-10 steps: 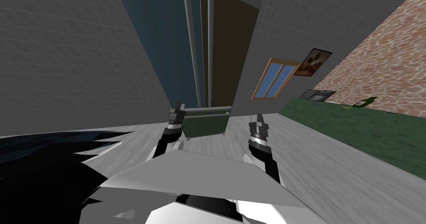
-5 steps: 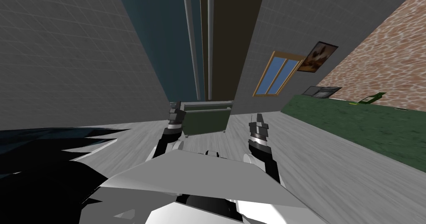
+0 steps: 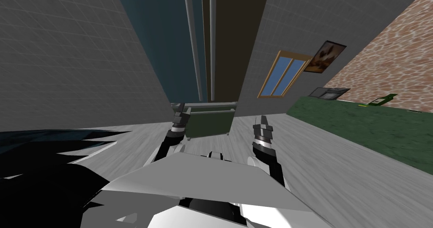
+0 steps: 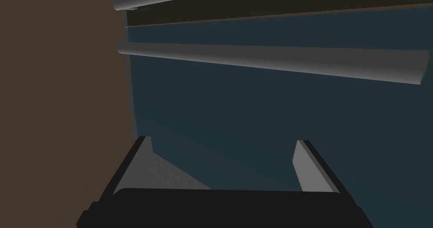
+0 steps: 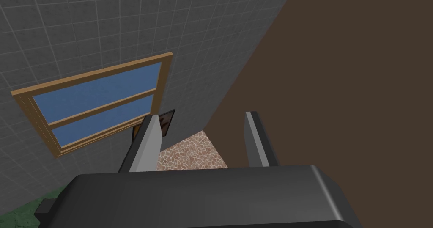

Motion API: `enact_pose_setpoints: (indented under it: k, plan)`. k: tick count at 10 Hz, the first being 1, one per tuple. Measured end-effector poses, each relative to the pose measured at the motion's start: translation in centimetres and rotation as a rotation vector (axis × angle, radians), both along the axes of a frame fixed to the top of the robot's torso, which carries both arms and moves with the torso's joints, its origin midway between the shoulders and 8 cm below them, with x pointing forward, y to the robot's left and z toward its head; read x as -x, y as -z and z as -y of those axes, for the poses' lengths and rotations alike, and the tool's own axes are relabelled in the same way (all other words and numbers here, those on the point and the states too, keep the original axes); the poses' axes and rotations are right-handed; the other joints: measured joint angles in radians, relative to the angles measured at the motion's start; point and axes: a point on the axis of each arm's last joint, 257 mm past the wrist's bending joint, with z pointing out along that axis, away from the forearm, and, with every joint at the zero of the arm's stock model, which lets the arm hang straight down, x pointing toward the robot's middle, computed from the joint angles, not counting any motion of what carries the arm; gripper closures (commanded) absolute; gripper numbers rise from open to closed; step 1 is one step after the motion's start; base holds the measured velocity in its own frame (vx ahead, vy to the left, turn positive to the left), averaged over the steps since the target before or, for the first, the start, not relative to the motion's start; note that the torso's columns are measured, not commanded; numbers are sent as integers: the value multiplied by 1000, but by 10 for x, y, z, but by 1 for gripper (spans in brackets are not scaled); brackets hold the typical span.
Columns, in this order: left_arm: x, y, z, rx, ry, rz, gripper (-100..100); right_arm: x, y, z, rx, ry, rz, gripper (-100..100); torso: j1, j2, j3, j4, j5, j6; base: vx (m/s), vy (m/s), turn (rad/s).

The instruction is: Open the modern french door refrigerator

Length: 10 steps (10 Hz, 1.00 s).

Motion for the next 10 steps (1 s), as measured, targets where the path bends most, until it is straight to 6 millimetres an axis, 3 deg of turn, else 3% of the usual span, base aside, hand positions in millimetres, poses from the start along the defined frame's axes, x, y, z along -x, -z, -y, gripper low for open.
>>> enact_pose_setpoints:
  k: [10]
  plan:
    - [-5, 23, -2, 20, 104, 68, -100, 0, 0, 0, 0, 0, 0, 0, -1, 1, 1, 0, 0, 0, 110, -66, 17]
